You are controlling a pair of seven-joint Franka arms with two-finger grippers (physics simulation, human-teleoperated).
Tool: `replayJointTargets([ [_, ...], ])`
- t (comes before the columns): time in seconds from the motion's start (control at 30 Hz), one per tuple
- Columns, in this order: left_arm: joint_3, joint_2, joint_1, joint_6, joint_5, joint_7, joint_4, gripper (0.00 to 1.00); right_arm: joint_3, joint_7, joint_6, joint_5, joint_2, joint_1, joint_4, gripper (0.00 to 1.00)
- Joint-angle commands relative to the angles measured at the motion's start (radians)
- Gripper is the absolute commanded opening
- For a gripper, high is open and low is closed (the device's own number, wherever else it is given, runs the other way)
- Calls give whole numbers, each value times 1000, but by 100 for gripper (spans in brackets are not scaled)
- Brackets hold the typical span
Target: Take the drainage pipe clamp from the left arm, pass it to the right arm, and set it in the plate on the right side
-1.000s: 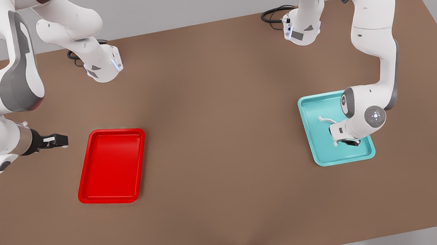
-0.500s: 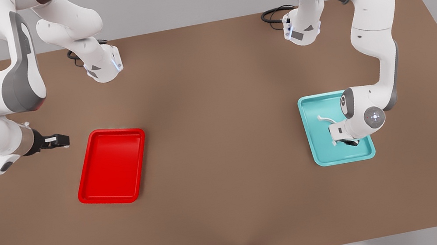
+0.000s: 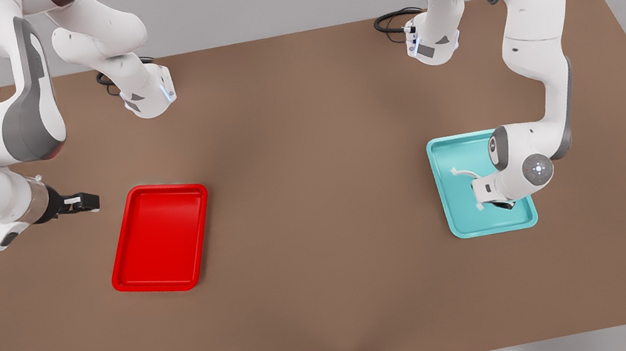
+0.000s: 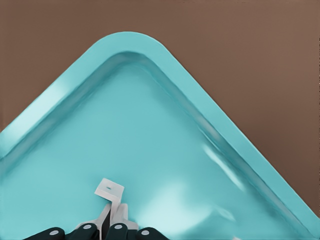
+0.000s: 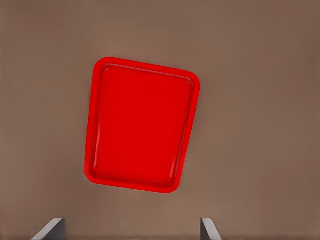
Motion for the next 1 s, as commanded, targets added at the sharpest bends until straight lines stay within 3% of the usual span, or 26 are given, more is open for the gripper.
replayJointTargets([
  [0.0,0,-8,-1,-107,-3,-109,30,21,0,1,-1,1,-1,0,0,100],
  [0.2,-47,-4,-1,-391,-4,-428,249,21,0,-1,1,0,8,0,5,100],
  [0.3,-154,15,-12,-391,-3,-790,284,21,2,16,-1,-59,128,172,75,100],
  [0.37,-205,29,-17,-391,-56,-937,306,21,9,-13,50,-37,175,199,103,100],
  [0.47,-297,89,-32,-392,-57,-1256,396,21,18,-55,185,35,241,330,100,100],
  [0.63,-297,117,-110,-391,-55,-1500,458,21,18,-56,475,63,330,499,54,100],
  [0.97,-334,161,-139,-391,-58,-1726,545,21,40,-56,941,50,381,677,-9,100],
])
